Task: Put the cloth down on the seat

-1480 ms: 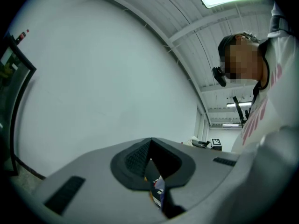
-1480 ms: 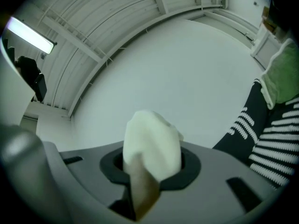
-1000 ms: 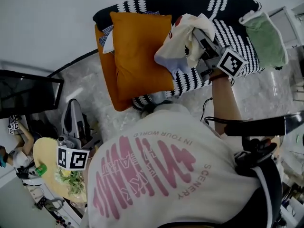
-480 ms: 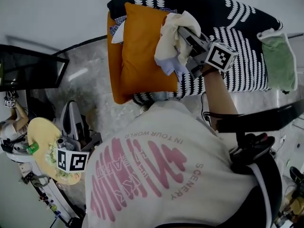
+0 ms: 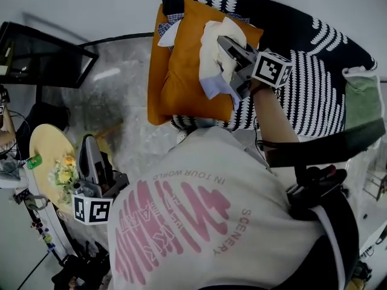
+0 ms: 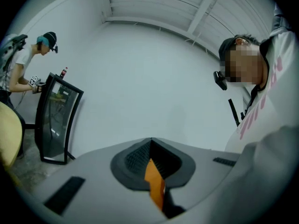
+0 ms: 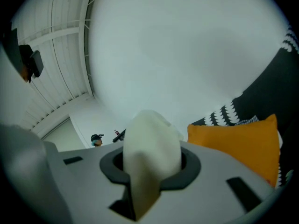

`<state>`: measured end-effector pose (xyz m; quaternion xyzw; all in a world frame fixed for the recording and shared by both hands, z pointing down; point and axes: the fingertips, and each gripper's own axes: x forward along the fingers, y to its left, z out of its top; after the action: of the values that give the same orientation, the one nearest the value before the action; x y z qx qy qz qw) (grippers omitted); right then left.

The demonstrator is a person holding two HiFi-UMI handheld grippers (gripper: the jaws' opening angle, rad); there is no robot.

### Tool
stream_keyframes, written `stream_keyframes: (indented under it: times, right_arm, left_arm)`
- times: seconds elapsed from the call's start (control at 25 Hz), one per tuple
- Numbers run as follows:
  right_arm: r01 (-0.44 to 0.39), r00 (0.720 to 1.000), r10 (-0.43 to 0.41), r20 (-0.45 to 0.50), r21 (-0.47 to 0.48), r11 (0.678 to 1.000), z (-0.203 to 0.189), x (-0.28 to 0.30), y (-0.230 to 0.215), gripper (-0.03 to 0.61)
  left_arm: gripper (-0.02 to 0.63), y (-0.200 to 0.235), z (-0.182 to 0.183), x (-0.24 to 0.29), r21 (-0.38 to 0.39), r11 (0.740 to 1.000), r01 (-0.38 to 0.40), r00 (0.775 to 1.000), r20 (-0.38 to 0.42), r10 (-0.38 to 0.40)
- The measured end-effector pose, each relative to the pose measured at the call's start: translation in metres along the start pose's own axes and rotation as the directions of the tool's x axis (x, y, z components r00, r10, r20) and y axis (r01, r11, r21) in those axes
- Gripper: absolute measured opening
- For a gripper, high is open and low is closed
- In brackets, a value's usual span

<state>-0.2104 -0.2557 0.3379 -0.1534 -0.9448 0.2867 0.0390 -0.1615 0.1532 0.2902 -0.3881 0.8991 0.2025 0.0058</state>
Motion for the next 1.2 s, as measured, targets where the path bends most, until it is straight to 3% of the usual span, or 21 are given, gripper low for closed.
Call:
stream_keyframes:
  times: [0.24,0.84,1.2]
  right_arm:
    - [-0.019,0.990,0.015,-0.142,-0.021,1.000,-0.035,0.048,-0.010,0.101]
    - [0.005,0.928,0.025,-0.373,0.080,0.997,-0.121,0.098,-0.017,0.101]
    - [0.109,0.880,-0.074,-0.468,0.046,0.993,-0.158,0.109,-0.051,0.114]
  left_arm:
    - [0.009,0.011,-0.003,-0.022,-0.007,0.993,-0.116,0.993,0.001,0.116]
    - [0.009,0.026,-0.009,-0.090,-0.016,0.953,-0.304,0.952,0.019,0.304]
    - [0.009,0.027,-0.010,-0.096,-0.065,0.927,-0.370,0.926,0.054,0.374]
